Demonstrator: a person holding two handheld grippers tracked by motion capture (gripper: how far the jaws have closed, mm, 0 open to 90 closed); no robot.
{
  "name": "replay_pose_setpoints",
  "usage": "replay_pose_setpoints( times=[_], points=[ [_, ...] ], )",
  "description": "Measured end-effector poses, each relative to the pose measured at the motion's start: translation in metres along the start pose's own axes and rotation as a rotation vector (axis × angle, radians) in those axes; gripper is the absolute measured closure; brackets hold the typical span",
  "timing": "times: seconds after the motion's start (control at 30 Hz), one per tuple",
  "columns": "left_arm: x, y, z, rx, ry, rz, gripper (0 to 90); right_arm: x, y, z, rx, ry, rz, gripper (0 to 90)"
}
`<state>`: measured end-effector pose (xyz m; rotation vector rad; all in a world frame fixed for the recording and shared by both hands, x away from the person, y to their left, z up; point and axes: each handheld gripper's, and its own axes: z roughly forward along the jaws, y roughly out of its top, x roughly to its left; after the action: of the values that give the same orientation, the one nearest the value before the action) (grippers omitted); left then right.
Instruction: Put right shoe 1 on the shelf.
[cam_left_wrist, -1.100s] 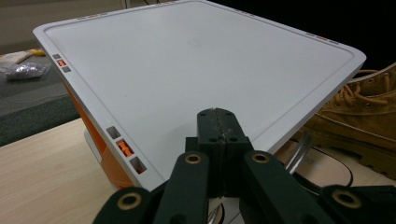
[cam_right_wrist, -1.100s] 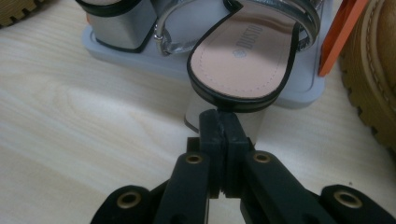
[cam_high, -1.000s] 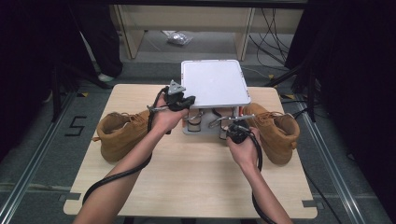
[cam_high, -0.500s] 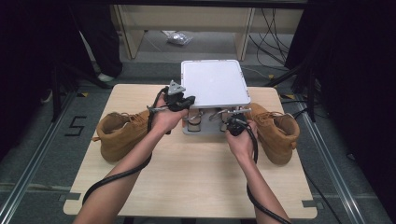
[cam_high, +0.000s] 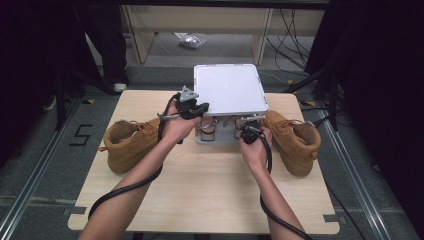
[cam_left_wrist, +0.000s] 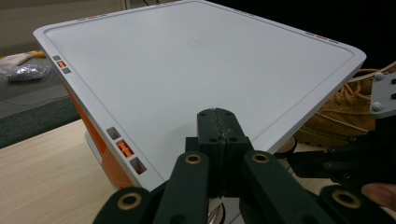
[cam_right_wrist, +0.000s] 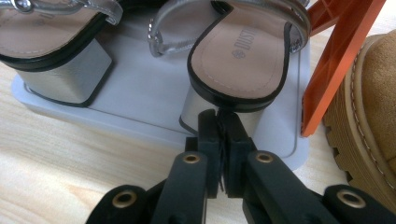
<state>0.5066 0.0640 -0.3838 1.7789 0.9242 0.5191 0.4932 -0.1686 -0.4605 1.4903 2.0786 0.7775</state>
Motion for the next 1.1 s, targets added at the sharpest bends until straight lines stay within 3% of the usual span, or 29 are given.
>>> replay_pose_setpoints(
  times=[0.4, 0.57, 0.67, 0.73, 0.77, 0.87, 1.0, 1.1],
  points=[
    [0.000, 0.000, 0.000, -0.001, 0.000, -0.002, 89.8, -0.001, -0.006, 0.009, 0.007, -0.009, -0.001, 86.4],
    [0.000, 0.000, 0.000, -0.002, 0.001, -0.005, 89.8, 0.001, -0.006, 0.007, 0.009, -0.004, -0.004, 79.4],
    [0.000, 0.000, 0.000, -0.003, 0.000, -0.008, 89.5, 0.002, -0.007, -0.008, -0.026, 0.011, -0.022, 69.4],
    [0.000, 0.000, 0.000, -0.004, 0.003, -0.008, 89.3, 0.002, -0.007, -0.012, -0.029, 0.014, -0.021, 67.9],
    [0.000, 0.000, 0.000, -0.005, 0.003, -0.015, 89.0, 0.001, -0.010, -0.024, -0.047, 0.021, -0.015, 63.2],
    [0.002, 0.001, 0.000, 0.002, 0.002, -0.024, 86.5, 0.000, -0.016, -0.033, -0.062, 0.034, -0.004, 61.0],
    [0.004, 0.004, -0.006, 0.004, 0.008, -0.026, 81.9, -0.007, -0.033, -0.049, -0.070, 0.063, 0.006, 56.8],
    [0.007, 0.003, -0.022, 0.012, 0.017, -0.020, 78.7, -0.014, -0.054, -0.059, -0.076, 0.077, 0.025, 53.3]
  ],
)
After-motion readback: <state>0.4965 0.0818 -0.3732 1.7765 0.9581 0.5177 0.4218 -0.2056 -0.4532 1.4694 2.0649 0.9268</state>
